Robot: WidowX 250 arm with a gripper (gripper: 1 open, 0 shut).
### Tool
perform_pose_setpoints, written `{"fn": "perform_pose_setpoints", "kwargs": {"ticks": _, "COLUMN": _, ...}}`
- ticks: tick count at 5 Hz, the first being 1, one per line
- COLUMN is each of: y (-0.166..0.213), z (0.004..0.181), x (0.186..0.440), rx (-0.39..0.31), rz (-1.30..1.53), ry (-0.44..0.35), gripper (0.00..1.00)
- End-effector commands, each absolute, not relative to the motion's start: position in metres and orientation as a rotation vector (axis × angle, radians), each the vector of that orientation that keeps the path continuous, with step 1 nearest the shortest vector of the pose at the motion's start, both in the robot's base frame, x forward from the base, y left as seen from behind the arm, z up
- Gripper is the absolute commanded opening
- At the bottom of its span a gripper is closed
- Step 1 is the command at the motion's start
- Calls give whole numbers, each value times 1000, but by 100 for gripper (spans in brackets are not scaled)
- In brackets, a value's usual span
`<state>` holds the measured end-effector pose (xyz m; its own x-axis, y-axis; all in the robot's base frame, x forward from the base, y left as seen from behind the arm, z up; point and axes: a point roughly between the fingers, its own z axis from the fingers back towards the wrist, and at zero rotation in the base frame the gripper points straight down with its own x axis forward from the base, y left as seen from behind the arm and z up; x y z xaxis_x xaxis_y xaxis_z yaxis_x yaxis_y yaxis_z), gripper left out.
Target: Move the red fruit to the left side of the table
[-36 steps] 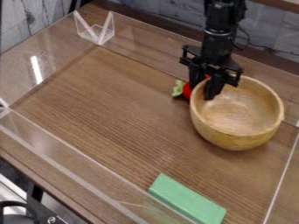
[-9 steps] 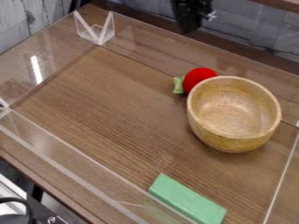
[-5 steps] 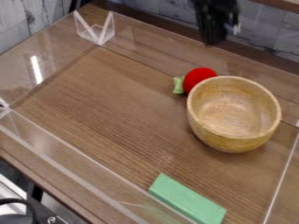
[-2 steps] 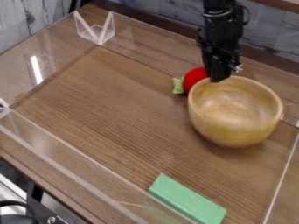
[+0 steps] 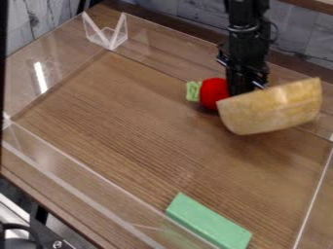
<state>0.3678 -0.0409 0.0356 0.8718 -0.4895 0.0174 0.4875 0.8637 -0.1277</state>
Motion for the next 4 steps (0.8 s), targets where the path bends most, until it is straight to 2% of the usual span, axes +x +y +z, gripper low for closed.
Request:
{"fn": "perform_pose_setpoints", "kwargs": {"ticks": 1, "y": -58, "z": 43, "x": 366, "rx": -114, "rz": -475, "ry": 15, "gripper": 0}}
{"fn": "perform_pose_setpoints", "kwargs": {"ticks": 3, "y": -94, "z": 38, "x": 354, "rx": -116, "rz": -415, "ry": 33, "gripper": 0}}
{"fn": "perform_pose_setpoints", "kwargs": {"ticks": 4, "y": -94, "z": 33, "x": 344, "rx": -116, "rz": -373, "ry": 47, "gripper": 0}}
